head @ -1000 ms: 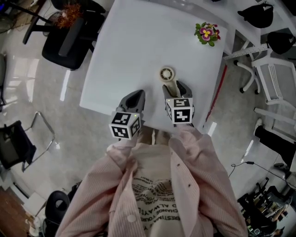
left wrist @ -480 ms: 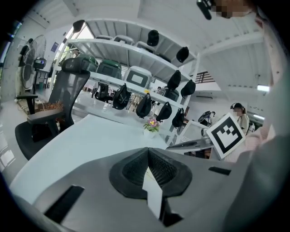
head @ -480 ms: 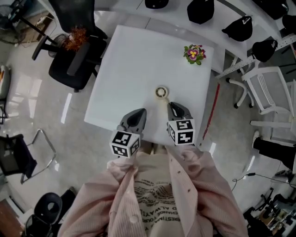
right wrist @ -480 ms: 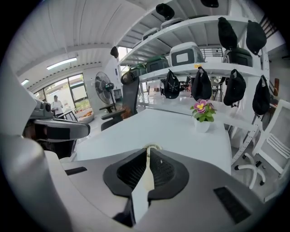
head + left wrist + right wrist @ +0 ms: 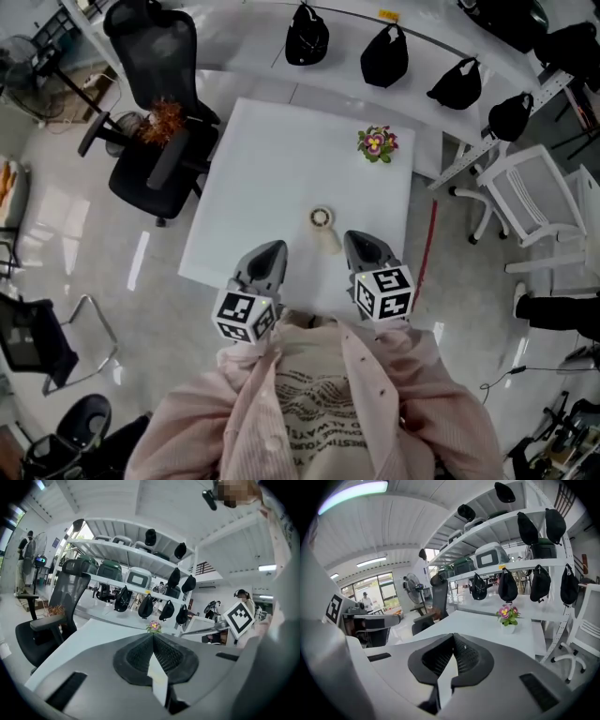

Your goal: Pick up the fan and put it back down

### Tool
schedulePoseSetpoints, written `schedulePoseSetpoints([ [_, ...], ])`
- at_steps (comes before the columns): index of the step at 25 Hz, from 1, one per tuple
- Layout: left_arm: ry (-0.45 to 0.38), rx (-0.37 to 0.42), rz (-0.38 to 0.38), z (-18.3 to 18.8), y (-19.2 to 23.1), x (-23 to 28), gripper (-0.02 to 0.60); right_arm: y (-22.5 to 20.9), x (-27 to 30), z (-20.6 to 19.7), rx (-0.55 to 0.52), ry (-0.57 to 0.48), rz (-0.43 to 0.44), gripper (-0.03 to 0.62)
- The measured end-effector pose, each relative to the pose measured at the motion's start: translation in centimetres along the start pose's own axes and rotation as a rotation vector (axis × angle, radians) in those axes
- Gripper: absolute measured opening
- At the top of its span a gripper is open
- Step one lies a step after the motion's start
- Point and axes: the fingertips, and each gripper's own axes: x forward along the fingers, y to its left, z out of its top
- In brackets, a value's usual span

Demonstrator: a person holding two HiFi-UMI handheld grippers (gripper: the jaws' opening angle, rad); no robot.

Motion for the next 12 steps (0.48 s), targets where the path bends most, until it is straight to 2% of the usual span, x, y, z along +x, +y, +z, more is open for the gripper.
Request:
schedulePoseSetpoints([
  [12, -0.144, 0.076, 0.039, 5.7, -0.3, -2.2, 0.002, -0.5, -5.2, 6.8, 0.025, -0.236, 0.002, 0.0],
])
